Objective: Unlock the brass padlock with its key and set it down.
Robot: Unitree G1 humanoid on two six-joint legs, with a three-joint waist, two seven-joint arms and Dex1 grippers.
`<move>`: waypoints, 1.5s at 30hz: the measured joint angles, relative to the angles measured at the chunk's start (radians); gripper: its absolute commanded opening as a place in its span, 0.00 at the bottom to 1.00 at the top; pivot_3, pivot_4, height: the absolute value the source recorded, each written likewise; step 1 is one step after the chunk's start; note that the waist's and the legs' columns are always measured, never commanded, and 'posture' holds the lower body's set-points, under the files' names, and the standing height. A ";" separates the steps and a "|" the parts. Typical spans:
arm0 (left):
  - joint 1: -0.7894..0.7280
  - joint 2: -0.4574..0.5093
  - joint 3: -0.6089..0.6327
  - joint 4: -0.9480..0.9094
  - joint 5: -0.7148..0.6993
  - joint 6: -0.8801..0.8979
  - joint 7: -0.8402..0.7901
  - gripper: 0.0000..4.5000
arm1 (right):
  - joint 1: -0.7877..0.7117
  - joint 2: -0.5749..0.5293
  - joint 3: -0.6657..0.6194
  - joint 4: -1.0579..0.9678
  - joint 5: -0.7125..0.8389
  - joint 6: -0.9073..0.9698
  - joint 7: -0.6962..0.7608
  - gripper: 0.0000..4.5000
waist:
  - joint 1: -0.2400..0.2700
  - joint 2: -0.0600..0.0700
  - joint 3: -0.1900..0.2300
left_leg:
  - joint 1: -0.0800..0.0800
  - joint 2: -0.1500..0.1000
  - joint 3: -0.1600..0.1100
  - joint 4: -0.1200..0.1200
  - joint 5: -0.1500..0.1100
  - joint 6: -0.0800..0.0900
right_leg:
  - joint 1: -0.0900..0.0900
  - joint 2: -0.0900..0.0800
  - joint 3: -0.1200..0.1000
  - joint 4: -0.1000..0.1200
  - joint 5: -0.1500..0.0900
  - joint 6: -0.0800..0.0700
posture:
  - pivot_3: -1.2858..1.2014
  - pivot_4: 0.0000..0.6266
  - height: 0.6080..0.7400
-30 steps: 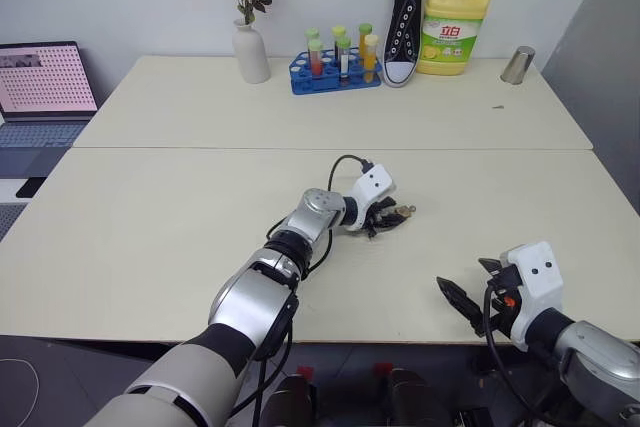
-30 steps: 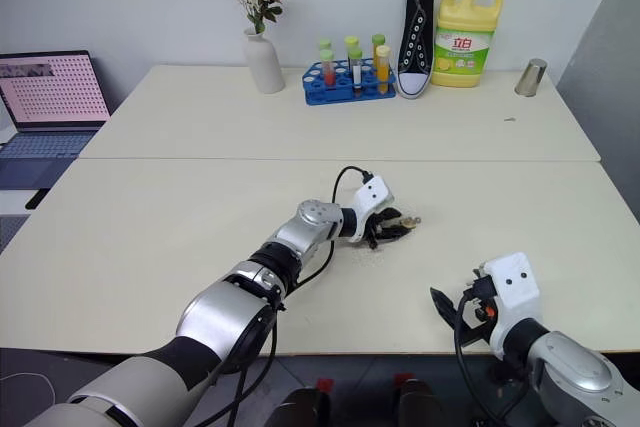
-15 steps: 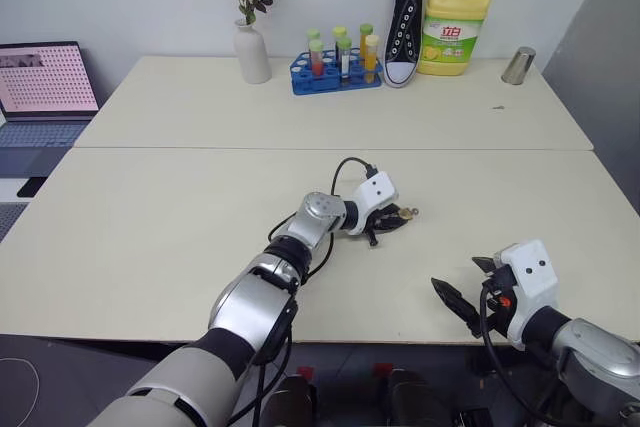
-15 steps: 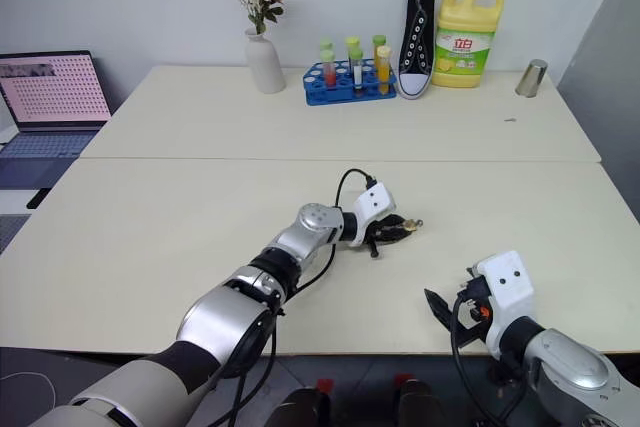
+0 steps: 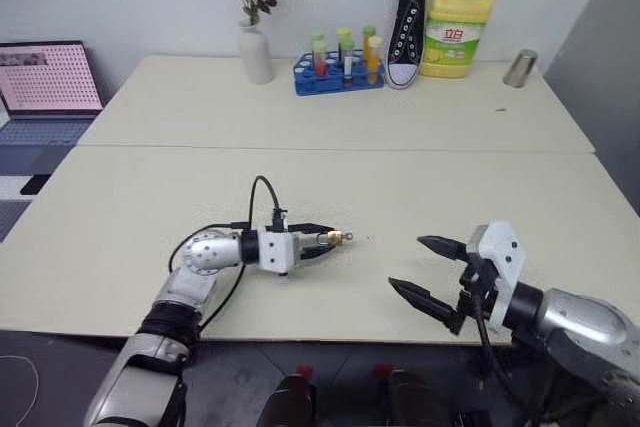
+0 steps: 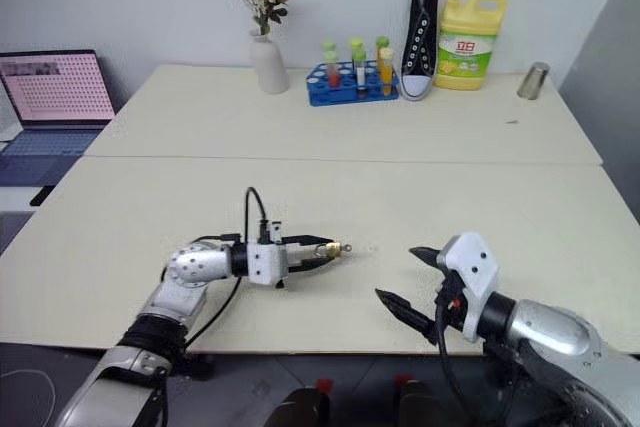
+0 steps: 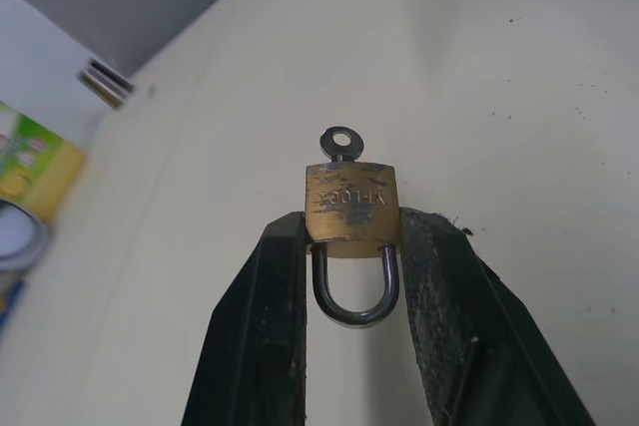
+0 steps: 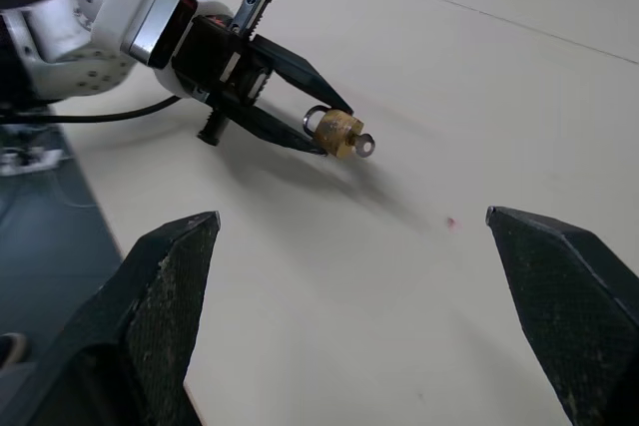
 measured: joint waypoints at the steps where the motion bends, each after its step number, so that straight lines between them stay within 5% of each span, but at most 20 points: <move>1: 0.005 0.019 0.005 -0.023 0.005 -0.058 0.015 0.22 | -0.035 0.011 0.015 0.028 0.012 0.011 0.013 1.00 | -0.001 0.000 0.000 | 0.000 0.000 0.000 0.000 0.000 0.000 | 0.000 0.000 0.000 0.000 0.000 0.000 | 0.52 0.24 1.00; 10: 0.096 0.087 0.029 -0.177 0.118 -0.260 0.165 0.22 | -0.297 0.112 0.180 0.258 0.037 0.091 0.113 1.00 | -0.015 0.000 0.000 | -0.001 0.000 -0.001 -0.001 0.000 0.000 | -0.002 0.001 -0.001 0.001 0.000 0.000 | 0.52 0.24 1.00; 23: 0.100 0.112 0.015 -0.189 0.197 -0.250 0.296 0.22 | -0.339 0.130 0.207 0.291 0.035 0.145 0.161 1.00 | -0.019 0.000 0.000 | -0.001 0.000 -0.001 -0.001 0.000 0.000 | -0.003 0.002 -0.002 0.003 0.000 0.000 | 0.52 0.24 1.00; 27: 0.100 0.122 0.005 -0.189 0.206 -0.243 0.313 0.22 | -0.359 0.148 0.207 0.307 0.035 0.159 0.158 0.81 | -0.019 0.000 0.000 | -0.001 0.000 -0.001 -0.001 0.000 0.000 | -0.003 0.002 -0.001 0.003 0.000 0.000 | 0.52 0.24 1.00; 37: 0.106 0.133 -0.016 -0.219 0.216 -0.227 0.346 0.22 | -0.367 0.146 0.238 0.314 0.008 0.164 0.178 0.01 | -0.019 0.000 0.000 | -0.001 0.000 -0.001 -0.001 0.000 0.000 | -0.003 0.002 -0.002 0.003 0.000 0.000 | 0.52 0.24 1.00; 45: 0.115 0.133 -0.017 -0.231 0.236 -0.217 0.367 0.22 | -0.372 0.144 0.240 0.323 -0.013 0.164 0.196 0.00 | -0.019 0.000 0.000 | -0.001 0.000 -0.001 -0.001 0.000 0.000 | -0.003 0.002 -0.001 0.003 0.000 0.000 | 0.52 0.24 1.00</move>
